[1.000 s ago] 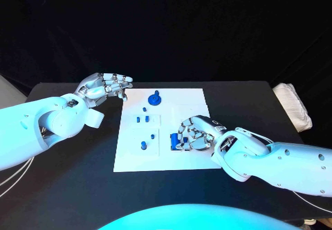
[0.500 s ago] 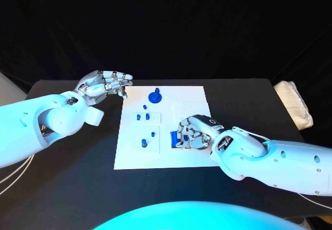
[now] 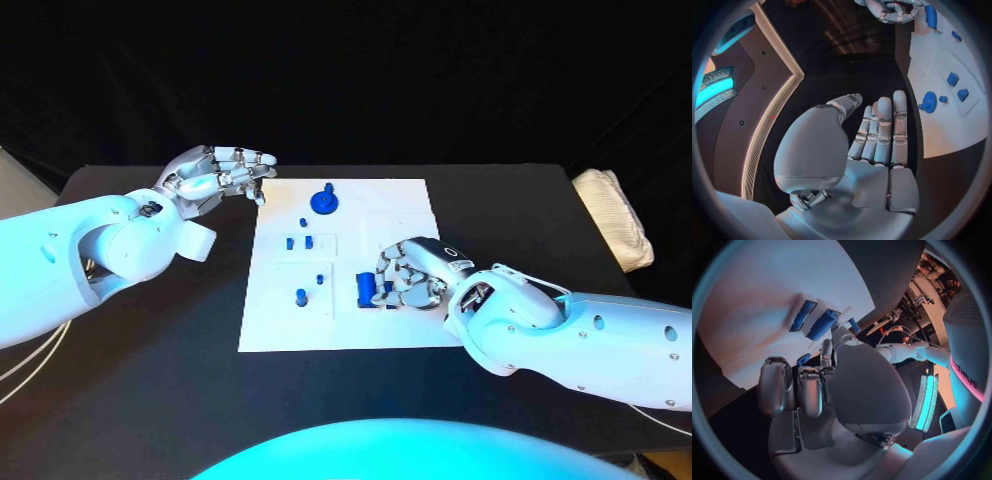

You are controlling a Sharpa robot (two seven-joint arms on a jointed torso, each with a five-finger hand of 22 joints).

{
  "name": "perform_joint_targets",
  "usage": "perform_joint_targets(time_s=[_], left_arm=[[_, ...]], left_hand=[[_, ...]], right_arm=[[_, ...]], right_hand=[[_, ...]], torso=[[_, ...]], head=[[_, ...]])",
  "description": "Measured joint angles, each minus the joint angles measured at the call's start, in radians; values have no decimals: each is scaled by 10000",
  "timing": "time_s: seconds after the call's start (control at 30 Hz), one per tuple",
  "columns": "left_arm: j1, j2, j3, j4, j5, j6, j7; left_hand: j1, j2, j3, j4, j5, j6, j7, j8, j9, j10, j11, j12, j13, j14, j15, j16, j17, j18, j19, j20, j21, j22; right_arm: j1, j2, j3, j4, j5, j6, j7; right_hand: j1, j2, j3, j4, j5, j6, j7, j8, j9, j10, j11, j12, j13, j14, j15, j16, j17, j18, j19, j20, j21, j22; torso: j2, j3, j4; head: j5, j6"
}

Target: Assemble the parts on the task board

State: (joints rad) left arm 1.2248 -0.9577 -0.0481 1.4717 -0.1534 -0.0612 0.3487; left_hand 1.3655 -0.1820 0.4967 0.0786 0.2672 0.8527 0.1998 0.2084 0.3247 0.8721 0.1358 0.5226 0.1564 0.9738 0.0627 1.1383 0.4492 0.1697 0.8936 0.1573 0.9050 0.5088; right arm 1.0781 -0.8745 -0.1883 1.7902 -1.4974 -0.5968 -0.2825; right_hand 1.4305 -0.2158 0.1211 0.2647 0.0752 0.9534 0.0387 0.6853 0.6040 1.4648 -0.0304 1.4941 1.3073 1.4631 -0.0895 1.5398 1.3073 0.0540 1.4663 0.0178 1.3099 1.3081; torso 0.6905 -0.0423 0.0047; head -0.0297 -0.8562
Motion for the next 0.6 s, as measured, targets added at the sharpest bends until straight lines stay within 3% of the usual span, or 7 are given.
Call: perform_joint_targets(time_s=[0.13, 0.23, 0.3, 0.37, 0.47, 0.53, 0.6], left_arm=[[-1, -3, 0, 0, 1, 3, -7], [-3, 2, 0, -15, 1, 3, -7], [-24, 29, 0, -56, 6, 3, -7], [-79, 93, 0, -124, 26, -6, 9], [-200, 291, 0, -325, 68, -25, 65], [-271, 488, 0, -533, 130, -45, 126], [-349, 704, 0, -797, 223, -80, 215]], left_hand=[[0, 0, 0, 0, 0, 0, 0, 0, 0, 0, 0, 0, 0, 0, 0, 0, -1, 0, 0, 0, 0, 0], [0, 0, 0, 0, 0, 0, 0, 0, 0, 0, 0, 0, 0, -3, 3, 0, -1, 0, 0, 0, 0, 0], [0, 0, -29, 29, 0, 0, 0, 0, -6, 0, 0, 0, -7, -36, 37, -17, -1, 0, 0, 0, -19, -16], [0, 0, -59, 59, 0, -37, -37, 0, -10, 0, 0, 32, -14, -170, 49, -119, -1, 0, 0, 0, -127, -51], [0, 0, -72, 210, 0, -37, -37, 80, -20, 5, 5, 101, -56, -878, 119, -772, -260, -1, -458, 118, -706, -352], [0, 0, -43, 325, 0, -36, -37, 166, -20, 53, 53, 20, -168, -1447, 249, -1578, -615, -1, -878, 259, -1388, -736], [2, -1, 16, 432, -38, -36, -37, 266, -14, 104, 132, -373, -424, -1888, 439, -2692, -1114, -3, -1251, 487, -2283, -1261]], right_arm=[[0, -183, 1, 58, 620, -147, 517], [15, -279, 14, 23, 1427, -299, 1147], [68, -301, 28, -137, 2292, -396, 1777], [156, -289, 58, -435, 3319, -452, 2481], [339, -164, 145, -1211, 4970, -456, 3513], [440, -44, 218, -1781, 6019, -430, 4098], [511, 195, 294, -2531, 7190, -355, 4710]], right_hand=[[-42, -56, -291, 266, 21, -305, 119, -24, 25, 5, 9, -615, 8, 0, 0, -166, 0, -1, 0, 0, -679, 0], [-120, 29, -489, 240, 141, -672, 287, -354, -51, -16, 200, -1037, 8, 31, 114, -356, 0, 7, -4, 11, -1232, -1], [-39, 159, -490, 240, 218, -878, 419, -592, -146, -398, 353, -1678, 8, 33, 219, -772, -1, 298, -120, 167, -2228, -1], [169, 367, -468, 223, 320, -1105, 560, -906, -274, -920, 469, -2427, 23, 27, 352, -1335, -1, 444, -401, 320, -3419, -60], [551, 524, -130, 210, 354, -1490, 850, -1543, -692, -3184, 789, -5731, -1141, -1030, 663, -4035, -1810, 1126, -1920, 588, -8054, -1886], [800, 566, 156, 222, 451, -1647, 979, -1850, -944, -4298, 937, -7626, -2473, -2154, 795, -6150, -3517, 1163, -2422, 735, -9376, -2689], [1017, 497, 764, 267, 469, -1628, 1042, -2234, -1345, -4577, 1039, -9130, -4108, -2814, 884, -7973, -4632, 1162, -2690, 867, -10433, -3657]], torso=[[-16, -4, -6], [-40, -16, -26], [-70, -24, -56], [-111, -41, -84], [-184, -53, -121], [-237, -55, -127], [-304, -59, -126]], head=[[12, 37], [25, 112], [35, 197], [44, 303], [68, 511], [78, 659], [90, 810]])
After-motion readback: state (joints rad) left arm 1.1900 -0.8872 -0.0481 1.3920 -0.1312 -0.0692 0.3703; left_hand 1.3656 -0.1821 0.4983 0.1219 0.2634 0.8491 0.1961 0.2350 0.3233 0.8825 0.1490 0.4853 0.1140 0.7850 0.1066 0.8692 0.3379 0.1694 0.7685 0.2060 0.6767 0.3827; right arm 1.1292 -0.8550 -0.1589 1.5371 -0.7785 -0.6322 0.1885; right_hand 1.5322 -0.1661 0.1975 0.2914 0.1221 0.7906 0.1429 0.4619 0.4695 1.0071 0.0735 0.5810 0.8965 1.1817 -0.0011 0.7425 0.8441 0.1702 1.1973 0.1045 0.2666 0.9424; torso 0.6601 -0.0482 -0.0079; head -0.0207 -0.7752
